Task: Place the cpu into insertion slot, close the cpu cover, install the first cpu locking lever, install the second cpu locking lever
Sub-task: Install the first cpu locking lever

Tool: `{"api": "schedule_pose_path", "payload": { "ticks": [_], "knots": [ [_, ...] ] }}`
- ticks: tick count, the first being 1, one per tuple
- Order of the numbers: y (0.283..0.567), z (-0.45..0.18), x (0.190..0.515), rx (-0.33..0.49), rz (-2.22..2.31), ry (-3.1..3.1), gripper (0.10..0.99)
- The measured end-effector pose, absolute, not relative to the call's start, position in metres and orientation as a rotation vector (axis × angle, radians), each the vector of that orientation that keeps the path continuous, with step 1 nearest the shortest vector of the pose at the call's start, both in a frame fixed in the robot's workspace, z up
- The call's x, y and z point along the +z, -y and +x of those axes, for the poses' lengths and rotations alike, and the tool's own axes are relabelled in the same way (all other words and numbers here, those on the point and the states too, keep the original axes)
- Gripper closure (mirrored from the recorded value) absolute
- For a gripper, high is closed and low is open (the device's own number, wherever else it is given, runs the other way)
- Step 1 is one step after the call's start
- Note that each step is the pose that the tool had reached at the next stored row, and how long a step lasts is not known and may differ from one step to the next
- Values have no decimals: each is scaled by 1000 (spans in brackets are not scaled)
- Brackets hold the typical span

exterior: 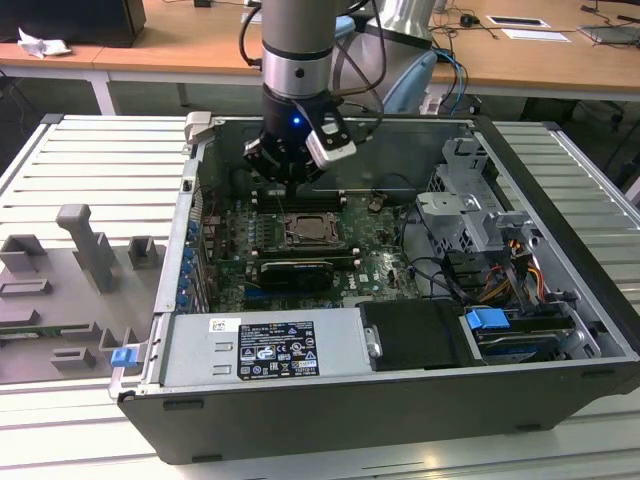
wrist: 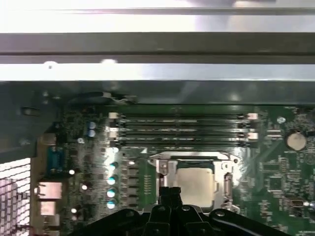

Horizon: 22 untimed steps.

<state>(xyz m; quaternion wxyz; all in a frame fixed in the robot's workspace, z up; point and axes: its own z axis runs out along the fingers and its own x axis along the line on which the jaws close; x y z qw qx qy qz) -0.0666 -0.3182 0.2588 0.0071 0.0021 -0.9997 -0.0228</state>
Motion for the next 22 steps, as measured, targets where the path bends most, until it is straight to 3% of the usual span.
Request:
{"api": "schedule_pose_path", "payload": {
  "ticks": [11,22],
  "knots": [
    [311,-104,258,-98,8,3130,980],
    [293,-75,258,-98,9,3136,980]
  ]
}}
